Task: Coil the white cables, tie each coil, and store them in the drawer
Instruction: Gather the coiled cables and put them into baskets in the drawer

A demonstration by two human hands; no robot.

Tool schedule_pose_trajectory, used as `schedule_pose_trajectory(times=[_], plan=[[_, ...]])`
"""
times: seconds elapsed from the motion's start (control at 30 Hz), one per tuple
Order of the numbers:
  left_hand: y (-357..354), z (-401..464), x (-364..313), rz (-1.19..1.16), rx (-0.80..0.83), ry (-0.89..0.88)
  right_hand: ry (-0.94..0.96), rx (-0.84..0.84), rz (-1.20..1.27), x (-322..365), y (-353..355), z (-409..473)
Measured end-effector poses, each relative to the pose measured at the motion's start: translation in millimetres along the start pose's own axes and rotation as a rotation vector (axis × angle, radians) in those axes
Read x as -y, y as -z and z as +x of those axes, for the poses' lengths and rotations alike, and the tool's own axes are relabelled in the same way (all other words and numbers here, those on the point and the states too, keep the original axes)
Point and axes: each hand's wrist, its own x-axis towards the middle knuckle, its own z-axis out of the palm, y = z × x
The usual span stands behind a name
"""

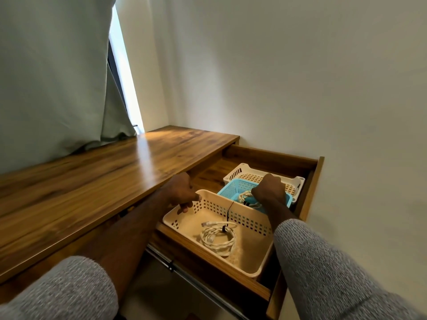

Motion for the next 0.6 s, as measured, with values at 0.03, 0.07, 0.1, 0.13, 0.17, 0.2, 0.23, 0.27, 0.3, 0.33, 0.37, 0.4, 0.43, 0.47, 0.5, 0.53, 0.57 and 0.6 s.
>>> schedule_pose_trajectory(times=[0.03,0.07,0.1,0.13,0.17,0.2,0.23,0.27,0.3,0.33,0.37,0.4,0.43,0.47,0.5,0.53,0.57,0.6], plan=[[2,-1,1,-0.009,-0.022,-0.004,0.025,-0.016,0.003,5,2,-2],[4,-2,3,-0.015,-0.051,-0.009,0.052,-0.020,0.012,9,2,-4],[7,-3,6,-0.019,-0.081,-0.016,0.076,-0.013,0.028,14,3,-5],[10,-5,9,-0.027,-0.112,-0.023,0.098,-0.003,0.047,20,1,-7],[13,-6,12,-0.041,-0.136,-0.031,0.123,0.004,0.067,26,0,-10],[16,-8,16,-0.057,-0.156,-0.036,0.155,0.008,0.075,33,-3,-13],[21,-10,20,-0.068,-0.178,-0.039,0.187,0.008,0.079,41,-5,-16],[25,-12,24,-0.077,-0.203,-0.032,0.223,0.008,0.077,49,-8,-20],[32,-14,30,-0.089,-0.235,-0.020,0.262,0.014,0.078,61,-12,-25],[38,-16,36,-0.100,-0.270,-0.009,0.305,0.018,0.085,73,-15,-29],[46,-19,45,-0.114,-0.310,0.004,0.357,0.027,0.092,89,-20,-35],[55,-22,54,-0.124,-0.341,0.010,0.409,0.037,0.094,105,-25,-41],[62,-26,62,-0.121,-0.361,0.010,0.462,0.047,0.092,120,-27,-48],[73,-31,74,-0.113,-0.385,0.007,0.518,0.057,0.090,141,-34,-56],[83,-37,85,-0.107,-0.409,0.002,0.575,0.064,0.088,158,-39,-64],[95,-44,98,-0.106,-0.447,0.007,0.639,0.068,0.092,178,-44,-75],[107,-51,110,-0.106,-0.492,0.011,0.694,0.072,0.096,198,-50,-87],[118,-58,122,-0.106,-0.537,0.021,0.746,0.071,0.091,215,-55,-100]])
